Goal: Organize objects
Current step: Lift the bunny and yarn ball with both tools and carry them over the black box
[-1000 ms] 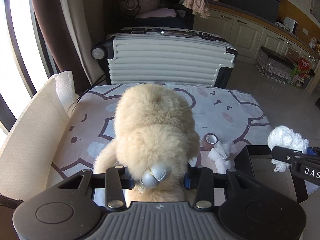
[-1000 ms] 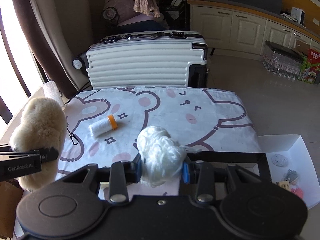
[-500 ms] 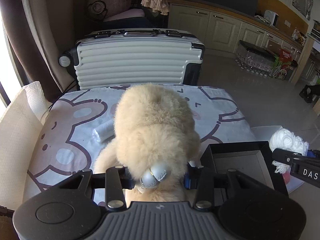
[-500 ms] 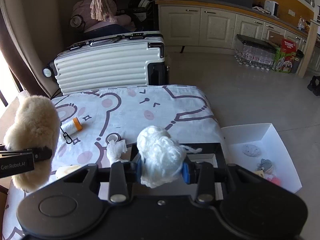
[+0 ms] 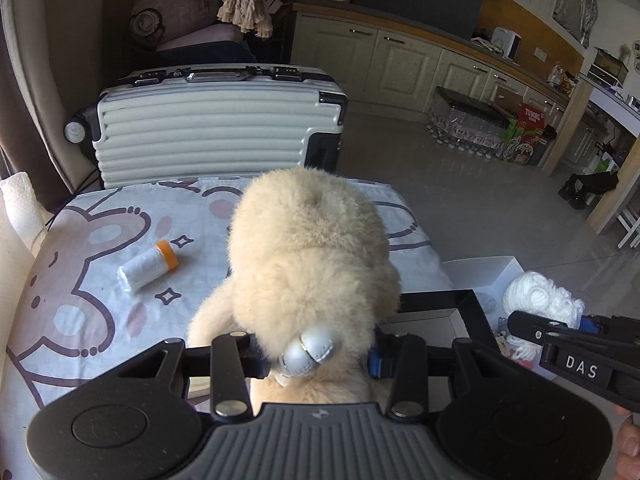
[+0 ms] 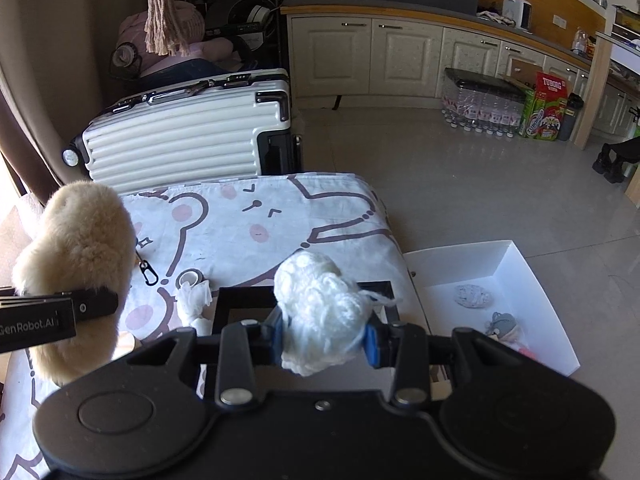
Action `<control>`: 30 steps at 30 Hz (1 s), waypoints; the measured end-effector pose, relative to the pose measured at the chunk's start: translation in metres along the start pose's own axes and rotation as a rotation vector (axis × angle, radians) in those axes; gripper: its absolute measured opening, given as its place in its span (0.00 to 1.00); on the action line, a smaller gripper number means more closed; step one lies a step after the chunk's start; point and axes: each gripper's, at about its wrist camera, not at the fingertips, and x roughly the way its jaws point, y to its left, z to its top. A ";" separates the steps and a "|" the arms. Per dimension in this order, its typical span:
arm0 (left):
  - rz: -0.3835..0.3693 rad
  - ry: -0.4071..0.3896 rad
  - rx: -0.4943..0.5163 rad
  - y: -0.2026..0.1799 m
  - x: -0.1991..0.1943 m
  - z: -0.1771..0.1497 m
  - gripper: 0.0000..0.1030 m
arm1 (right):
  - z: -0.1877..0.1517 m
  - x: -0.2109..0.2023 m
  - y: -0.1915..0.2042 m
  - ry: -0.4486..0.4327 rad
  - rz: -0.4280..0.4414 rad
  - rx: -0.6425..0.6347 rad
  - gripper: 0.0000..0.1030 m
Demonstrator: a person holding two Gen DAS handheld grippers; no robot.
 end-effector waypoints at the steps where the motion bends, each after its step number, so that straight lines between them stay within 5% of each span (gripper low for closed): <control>1: -0.006 0.000 0.004 -0.004 0.001 0.000 0.42 | 0.000 0.000 -0.002 0.000 0.001 0.004 0.37; 30: -0.121 0.180 -0.016 -0.061 0.081 -0.016 0.42 | -0.022 0.044 -0.035 0.122 -0.060 0.057 0.37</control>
